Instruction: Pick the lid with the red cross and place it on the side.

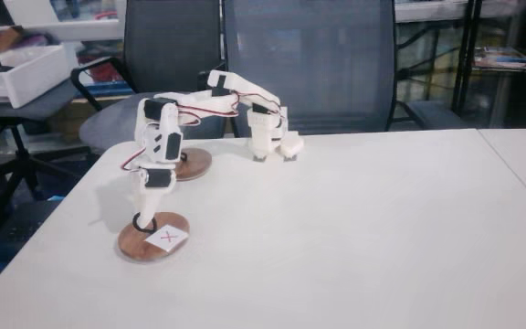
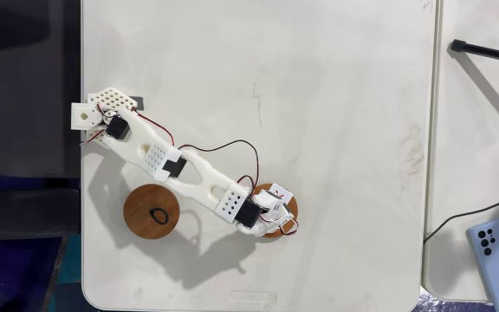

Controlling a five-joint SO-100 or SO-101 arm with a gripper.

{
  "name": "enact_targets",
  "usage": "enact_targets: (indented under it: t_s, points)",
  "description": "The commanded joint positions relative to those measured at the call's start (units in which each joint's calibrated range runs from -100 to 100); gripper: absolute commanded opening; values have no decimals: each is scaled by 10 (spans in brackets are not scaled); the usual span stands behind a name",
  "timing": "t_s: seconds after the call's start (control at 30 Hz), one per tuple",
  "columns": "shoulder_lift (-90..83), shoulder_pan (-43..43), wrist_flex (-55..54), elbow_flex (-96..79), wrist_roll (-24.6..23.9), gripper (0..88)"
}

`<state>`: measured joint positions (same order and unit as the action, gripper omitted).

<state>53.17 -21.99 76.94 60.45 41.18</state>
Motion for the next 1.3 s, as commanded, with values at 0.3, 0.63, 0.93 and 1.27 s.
enact_targets:
  t_s: [0.3, 0.63, 0.93, 1.27]
  points:
    - [-6, 3, -5, 7, -9, 0]
    - [-12, 3, -5, 7, -9, 0]
    - [-19, 14, -3, 15, -9, 0]
    - [-141, 47, 69, 15, -9, 0]
